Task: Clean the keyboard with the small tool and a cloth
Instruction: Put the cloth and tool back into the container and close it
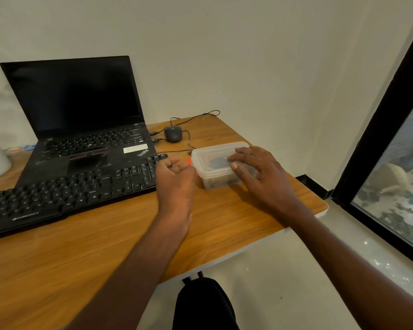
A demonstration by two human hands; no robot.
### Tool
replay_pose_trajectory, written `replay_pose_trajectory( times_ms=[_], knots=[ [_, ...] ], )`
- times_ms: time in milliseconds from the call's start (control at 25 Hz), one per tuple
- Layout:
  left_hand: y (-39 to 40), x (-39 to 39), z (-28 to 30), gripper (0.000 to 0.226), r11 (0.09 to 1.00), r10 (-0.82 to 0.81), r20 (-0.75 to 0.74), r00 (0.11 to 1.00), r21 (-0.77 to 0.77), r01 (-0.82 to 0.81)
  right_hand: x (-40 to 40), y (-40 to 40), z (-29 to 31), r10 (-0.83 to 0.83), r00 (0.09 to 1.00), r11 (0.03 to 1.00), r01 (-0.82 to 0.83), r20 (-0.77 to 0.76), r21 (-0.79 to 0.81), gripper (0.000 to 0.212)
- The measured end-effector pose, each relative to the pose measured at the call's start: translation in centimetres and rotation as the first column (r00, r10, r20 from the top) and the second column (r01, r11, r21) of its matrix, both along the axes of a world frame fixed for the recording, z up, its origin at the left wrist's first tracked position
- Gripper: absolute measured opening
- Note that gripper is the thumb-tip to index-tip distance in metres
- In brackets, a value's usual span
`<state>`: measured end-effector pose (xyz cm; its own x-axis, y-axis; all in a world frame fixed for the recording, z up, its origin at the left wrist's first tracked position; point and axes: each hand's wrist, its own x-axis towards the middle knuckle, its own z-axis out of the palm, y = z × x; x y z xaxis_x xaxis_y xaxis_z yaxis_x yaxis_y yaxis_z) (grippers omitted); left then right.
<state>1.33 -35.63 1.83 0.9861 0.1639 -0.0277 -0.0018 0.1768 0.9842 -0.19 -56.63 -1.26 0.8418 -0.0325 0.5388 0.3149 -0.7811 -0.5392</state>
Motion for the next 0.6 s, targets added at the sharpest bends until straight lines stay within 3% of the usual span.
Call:
replay_pose_trajectory(
  times_ms=[80,200,320,600],
  knots=[
    [-0.3,-0.5,-0.1,0.045,1.000,-0.022,0.112,0.994,-0.020,0.024,0.1,-0.2,0.0,-0.013,1.000,1.000,0.013,-0.003,0.005,0.036],
    [-0.6,-1.0,-0.8,0.062,0.994,-0.044,0.218,0.975,0.105,0.021,0.1,-0.4,-0.1,-0.021,1.000,1.000,0.021,-0.005,0.022,0.038],
    [-0.5,-0.6,-1.9,0.078,0.994,-0.052,0.224,0.973,0.107,0.029,0.2,-0.5,0.0,-0.012,0.999,0.996,0.015,-0.037,0.092,0.038],
    [-0.7,-0.3,-3.1,0.072,0.946,-0.038,0.339,0.940,0.316,-0.076,0.3,-0.6,0.1,0.001,0.998,0.989,0.008,-0.058,0.147,0.035]
  ],
)
